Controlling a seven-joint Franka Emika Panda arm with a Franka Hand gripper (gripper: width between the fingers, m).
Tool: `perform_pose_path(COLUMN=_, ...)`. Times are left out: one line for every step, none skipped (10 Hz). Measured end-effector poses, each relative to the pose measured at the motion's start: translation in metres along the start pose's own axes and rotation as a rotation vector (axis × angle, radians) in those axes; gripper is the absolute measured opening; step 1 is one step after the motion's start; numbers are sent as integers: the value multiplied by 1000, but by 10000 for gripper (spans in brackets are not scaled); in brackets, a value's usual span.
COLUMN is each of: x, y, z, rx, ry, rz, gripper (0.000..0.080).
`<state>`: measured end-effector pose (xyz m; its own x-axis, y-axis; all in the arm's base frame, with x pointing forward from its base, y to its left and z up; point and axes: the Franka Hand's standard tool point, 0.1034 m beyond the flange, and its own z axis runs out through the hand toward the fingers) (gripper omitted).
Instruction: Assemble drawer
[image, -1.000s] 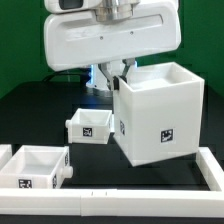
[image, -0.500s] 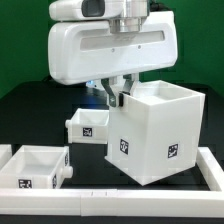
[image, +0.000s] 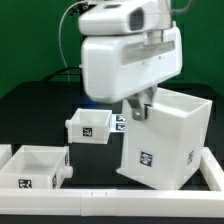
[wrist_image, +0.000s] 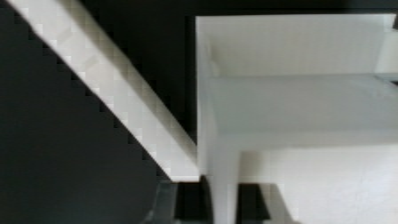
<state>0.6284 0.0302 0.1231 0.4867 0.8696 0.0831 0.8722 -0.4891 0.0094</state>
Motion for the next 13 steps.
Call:
perform_pose_path(x=-4, y=2, z=0, rx=0, ry=-2, rz=-43, gripper=34)
perform_pose_path(x=-7, y=3, z=0, rx=-2, ry=-7, rz=-102, gripper=34)
perform_pose_path(x=-8, y=3, z=1, rx=-2, ry=-11, rz=-144, gripper=34)
perform_pose_path(x=-9, y=3, z=2, rx=-1, ry=-12, rz=-184, gripper=34)
perform_pose_path(x=-9, y=3, z=2, rx=-2, ry=-17, rz=-277, gripper=34)
perform_pose_path(x=-1, y=0, z=4, rx=2, ry=-22, rz=-379, gripper=34)
perform_pose_path(x=11, y=-5, z=6, rx=20, ry=-16, rz=-393, gripper=34)
perform_pose_path(x=20, y=-10, z=9, rx=57, ry=-19, rz=-404, gripper=34)
perform_pose_path(x=30, y=-12, z=11, rx=88, ry=-19, rz=-415, gripper=34)
perform_pose_path(x=29, y=-9, z=12, rx=80, ry=-16, rz=-410, gripper=34)
perform_pose_path(x=26, y=-9, z=14, rx=83, ry=-18, rz=-406, gripper=34)
perform_pose_path(x=26, y=-9, z=14, rx=84, ry=-18, rz=-406, gripper=34)
perform_pose_path(x=26, y=-9, z=15, rx=86, ry=-18, rz=-406, gripper=34)
